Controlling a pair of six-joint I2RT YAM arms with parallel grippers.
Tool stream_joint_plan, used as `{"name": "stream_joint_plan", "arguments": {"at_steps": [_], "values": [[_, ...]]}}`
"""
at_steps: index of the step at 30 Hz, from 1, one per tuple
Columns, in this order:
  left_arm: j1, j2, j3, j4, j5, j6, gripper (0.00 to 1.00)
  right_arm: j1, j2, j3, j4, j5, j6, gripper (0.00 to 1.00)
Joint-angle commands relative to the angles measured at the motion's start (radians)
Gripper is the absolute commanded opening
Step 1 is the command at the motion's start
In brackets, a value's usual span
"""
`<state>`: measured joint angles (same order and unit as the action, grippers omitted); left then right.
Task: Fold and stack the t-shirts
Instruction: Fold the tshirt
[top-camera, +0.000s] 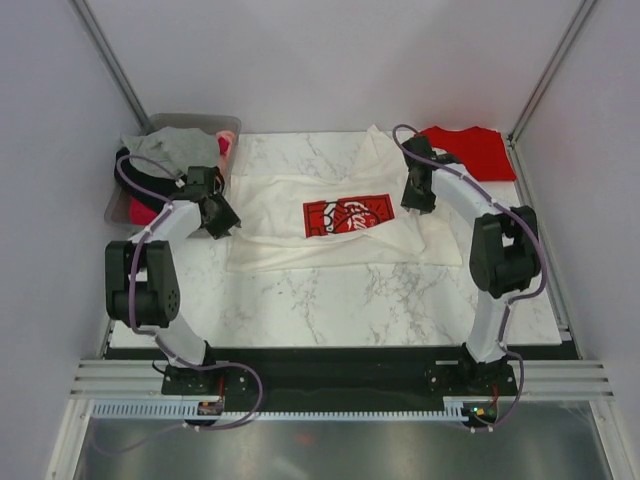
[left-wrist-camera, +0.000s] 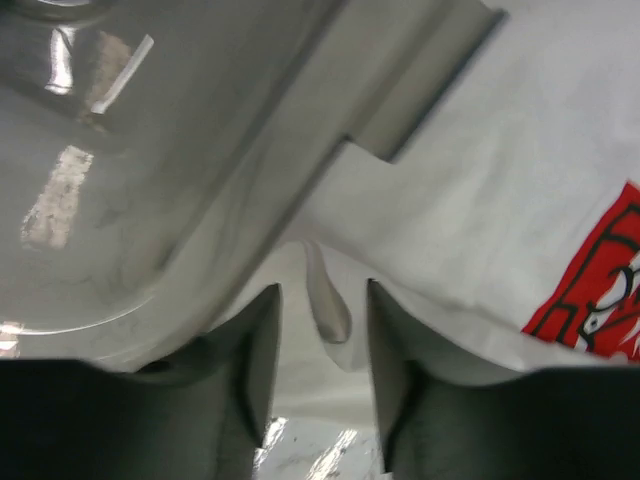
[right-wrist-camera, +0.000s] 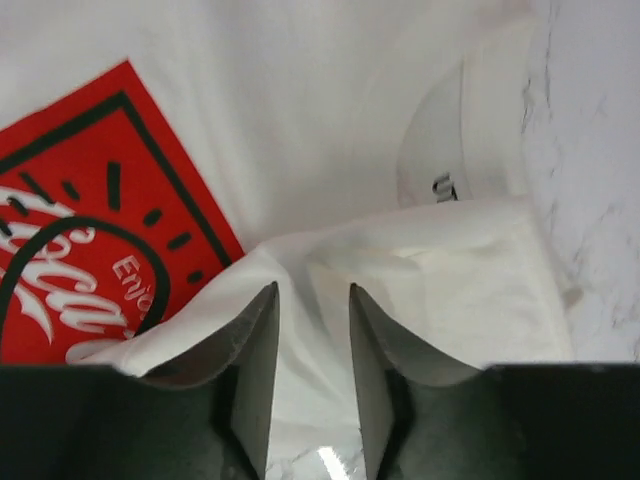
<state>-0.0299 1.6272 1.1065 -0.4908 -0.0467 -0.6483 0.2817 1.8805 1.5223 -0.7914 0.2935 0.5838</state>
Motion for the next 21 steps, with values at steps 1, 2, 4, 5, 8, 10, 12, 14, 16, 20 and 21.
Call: {"name": "stream_joint_plan", "arguments": {"at_steps": [1,2,4,5,8,10,12,14,16,20,21], "values": [[0.028,0.024,0.075,0.021,0.168,0.082,0.49,-0.05,0.063,0.151,0.003,-0.045,-0.111,0.47],[0.028,-0.01,0.056,0.021,0.153,0.081,0.79,-0.053,0.007,0.139,-0.002,-0.022,-0.12,0.8],[0.028,-0.143,-0.017,0.032,0.128,0.072,0.99,-0.07,-0.087,0.04,0.01,0.051,-0.107,0.95],[0.028,-0.183,-0.045,0.032,0.125,0.067,0.99,-0.082,-0.137,-0.009,0.021,0.047,-0.096,0.96],[0.028,-0.349,-0.184,0.047,0.123,0.024,1.0,-0.111,-0.416,-0.268,0.096,-0.013,-0.021,0.94],[0.028,-0.448,-0.305,0.087,0.133,-0.017,0.99,-0.122,-0.512,-0.453,0.156,-0.075,0.036,0.92],[0.027,-0.496,-0.412,0.13,0.149,-0.059,0.99,-0.13,-0.601,-0.546,0.178,-0.112,0.066,0.88],[0.027,-0.55,-0.473,0.165,0.166,-0.083,0.98,-0.153,-0.648,-0.649,0.205,-0.155,0.09,0.84],[0.028,-0.569,-0.539,0.214,0.186,-0.103,0.98,-0.19,-0.659,-0.717,0.256,-0.191,0.082,0.82],[0.028,-0.532,-0.585,0.256,0.174,-0.105,0.98,-0.239,-0.583,-0.731,0.276,-0.218,0.057,0.81],[0.027,-0.52,-0.593,0.262,0.171,-0.111,0.99,-0.245,-0.571,-0.734,0.284,-0.224,0.053,0.82]]}}
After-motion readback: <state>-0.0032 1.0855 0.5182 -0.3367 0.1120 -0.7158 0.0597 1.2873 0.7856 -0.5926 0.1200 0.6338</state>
